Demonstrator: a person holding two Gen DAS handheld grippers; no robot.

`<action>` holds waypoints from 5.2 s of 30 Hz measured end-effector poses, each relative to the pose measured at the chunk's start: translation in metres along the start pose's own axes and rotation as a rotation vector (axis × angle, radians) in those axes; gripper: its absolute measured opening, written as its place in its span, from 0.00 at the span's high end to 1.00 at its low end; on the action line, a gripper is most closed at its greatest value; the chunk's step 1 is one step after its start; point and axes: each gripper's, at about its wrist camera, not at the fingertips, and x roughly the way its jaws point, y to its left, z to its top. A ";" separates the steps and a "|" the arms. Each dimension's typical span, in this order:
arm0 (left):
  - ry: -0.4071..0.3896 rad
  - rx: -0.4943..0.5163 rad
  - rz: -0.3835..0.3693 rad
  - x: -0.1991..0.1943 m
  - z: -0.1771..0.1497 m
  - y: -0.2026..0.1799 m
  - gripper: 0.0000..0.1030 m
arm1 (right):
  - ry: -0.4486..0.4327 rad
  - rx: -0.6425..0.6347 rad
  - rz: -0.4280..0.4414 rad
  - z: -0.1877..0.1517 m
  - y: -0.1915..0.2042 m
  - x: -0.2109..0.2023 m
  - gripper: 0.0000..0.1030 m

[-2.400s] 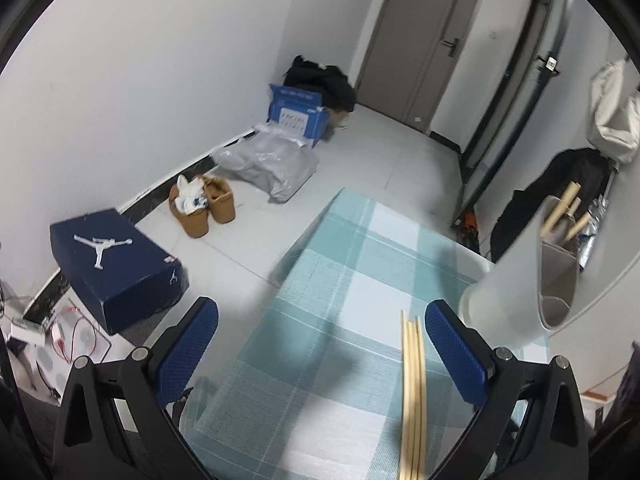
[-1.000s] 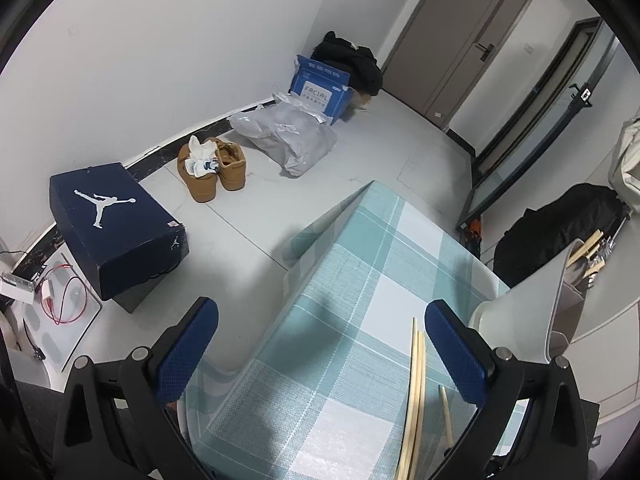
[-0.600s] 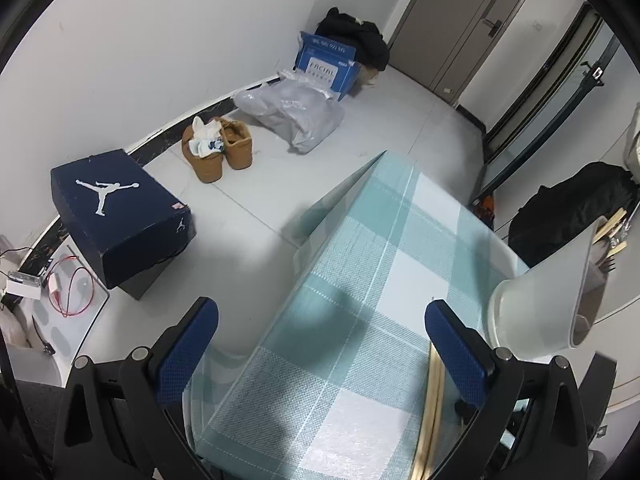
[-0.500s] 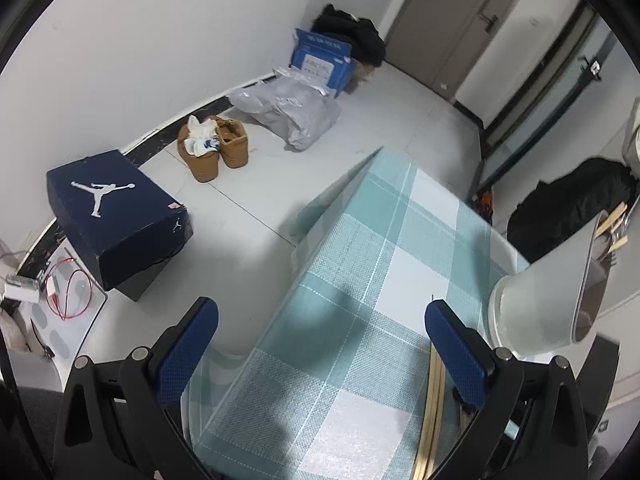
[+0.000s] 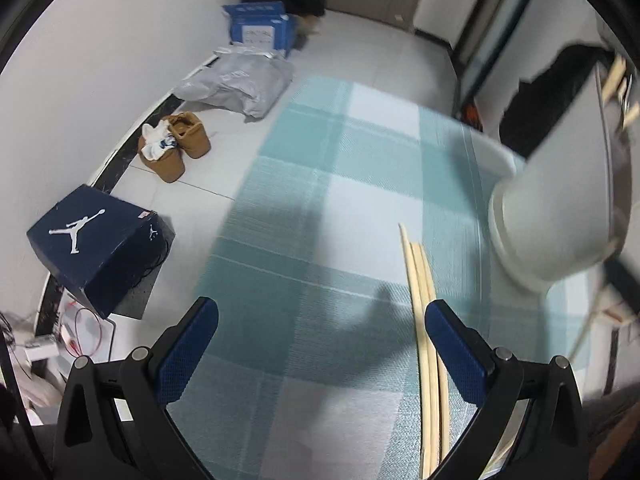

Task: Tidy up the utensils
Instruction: 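Grasp another chopstick with the left gripper while the right gripper holds its chopstick near the holder, then carry the chopstick toward the holder with the left gripper while the right gripper holds its chopstick, then lower both held chopsticks into the white holder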

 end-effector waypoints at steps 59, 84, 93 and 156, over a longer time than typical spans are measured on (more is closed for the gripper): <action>-0.201 -0.097 -0.098 -0.032 0.029 -0.029 0.99 | -0.233 0.042 -0.007 -0.006 -0.038 -0.082 0.96; -0.483 0.096 -0.160 -0.122 -0.006 -0.034 0.99 | -0.280 0.033 -0.111 -0.023 -0.020 -0.101 0.96; -0.486 0.124 -0.180 -0.136 -0.016 -0.036 1.00 | -0.283 0.013 -0.157 -0.022 -0.011 -0.109 0.96; -0.514 0.322 -0.310 -0.151 0.127 -0.119 1.00 | -0.456 -0.030 -0.082 0.145 -0.044 -0.111 0.96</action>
